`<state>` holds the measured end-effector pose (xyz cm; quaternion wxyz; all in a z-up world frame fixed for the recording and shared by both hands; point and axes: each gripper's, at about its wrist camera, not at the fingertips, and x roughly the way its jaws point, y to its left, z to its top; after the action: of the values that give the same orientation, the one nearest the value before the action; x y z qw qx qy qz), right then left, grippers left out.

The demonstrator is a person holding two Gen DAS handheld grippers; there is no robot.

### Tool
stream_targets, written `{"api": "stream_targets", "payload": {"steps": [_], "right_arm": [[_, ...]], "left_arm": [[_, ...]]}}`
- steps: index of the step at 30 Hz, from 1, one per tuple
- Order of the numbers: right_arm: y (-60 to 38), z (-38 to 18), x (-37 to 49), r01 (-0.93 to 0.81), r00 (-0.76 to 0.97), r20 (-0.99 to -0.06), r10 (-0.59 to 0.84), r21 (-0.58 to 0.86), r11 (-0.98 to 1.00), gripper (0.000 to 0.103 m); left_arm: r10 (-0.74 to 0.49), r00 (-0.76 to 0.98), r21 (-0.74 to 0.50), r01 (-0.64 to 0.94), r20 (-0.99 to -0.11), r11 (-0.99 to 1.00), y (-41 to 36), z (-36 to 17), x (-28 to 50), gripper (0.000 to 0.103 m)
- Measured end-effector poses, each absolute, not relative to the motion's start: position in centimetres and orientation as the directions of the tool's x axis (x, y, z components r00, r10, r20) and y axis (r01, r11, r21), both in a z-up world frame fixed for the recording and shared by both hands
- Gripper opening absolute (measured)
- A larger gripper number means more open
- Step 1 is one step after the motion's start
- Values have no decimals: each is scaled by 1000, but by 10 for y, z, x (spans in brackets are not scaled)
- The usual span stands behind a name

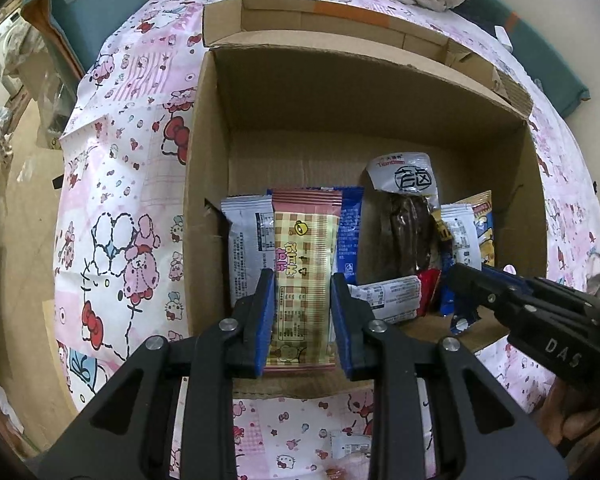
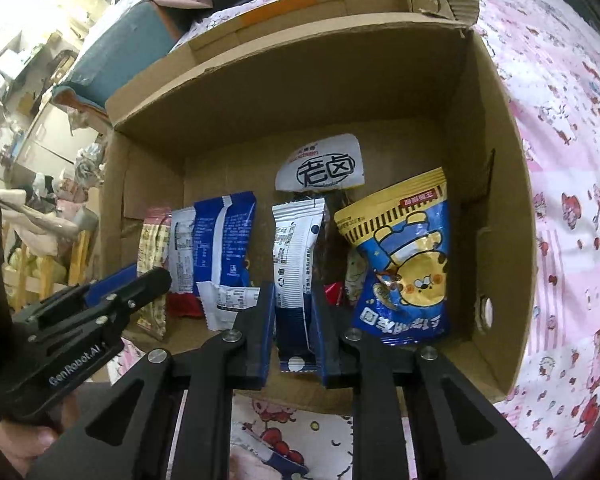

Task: Organize snacks
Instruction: 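Open both tools to drop the wafer biscuit and packet into the box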

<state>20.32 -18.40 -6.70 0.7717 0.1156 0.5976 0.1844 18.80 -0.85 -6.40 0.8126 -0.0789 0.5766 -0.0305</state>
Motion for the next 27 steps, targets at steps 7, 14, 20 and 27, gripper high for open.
{"api": "stream_targets", "payload": {"steps": [7,14,20,27], "right_arm": [[-188,-62,205,-136,225,-854,469,449,883,32],[-201,-50,202,-117,290,-835,467,453,884,64],[-209,-45,200,-98,305,-834,460,453,886,64],[-212,-48,191,-83,285,-846,450,445,891,64]], "left_arm": [[-201,338,-228,-42,-919,973,-7,-59,184,57],[-179,385,-210,-39,-905,977,-4,-47,178,71],[-169,391,-206,-54,-905,977,2,-45,172,71],[-153,401,-196,-67,-903,978,4,-41,163,71]]}}
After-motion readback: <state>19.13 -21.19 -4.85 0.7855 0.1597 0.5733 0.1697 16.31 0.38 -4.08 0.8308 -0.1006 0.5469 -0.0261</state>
